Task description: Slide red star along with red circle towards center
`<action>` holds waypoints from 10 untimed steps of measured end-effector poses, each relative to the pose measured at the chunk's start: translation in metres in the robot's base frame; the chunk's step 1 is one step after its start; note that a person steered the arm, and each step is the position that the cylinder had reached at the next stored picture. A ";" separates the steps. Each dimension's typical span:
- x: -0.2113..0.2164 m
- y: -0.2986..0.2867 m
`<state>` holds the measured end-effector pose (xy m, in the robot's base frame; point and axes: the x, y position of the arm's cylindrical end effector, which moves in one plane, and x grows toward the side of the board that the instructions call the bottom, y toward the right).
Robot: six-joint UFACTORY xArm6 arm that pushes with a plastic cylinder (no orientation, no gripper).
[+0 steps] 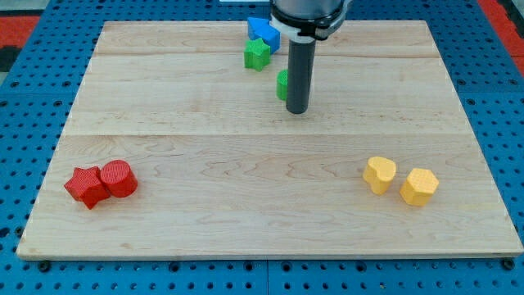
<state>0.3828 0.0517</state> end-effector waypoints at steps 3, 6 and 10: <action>0.014 -0.032; 0.199 -0.326; 0.166 -0.255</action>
<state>0.5488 -0.2037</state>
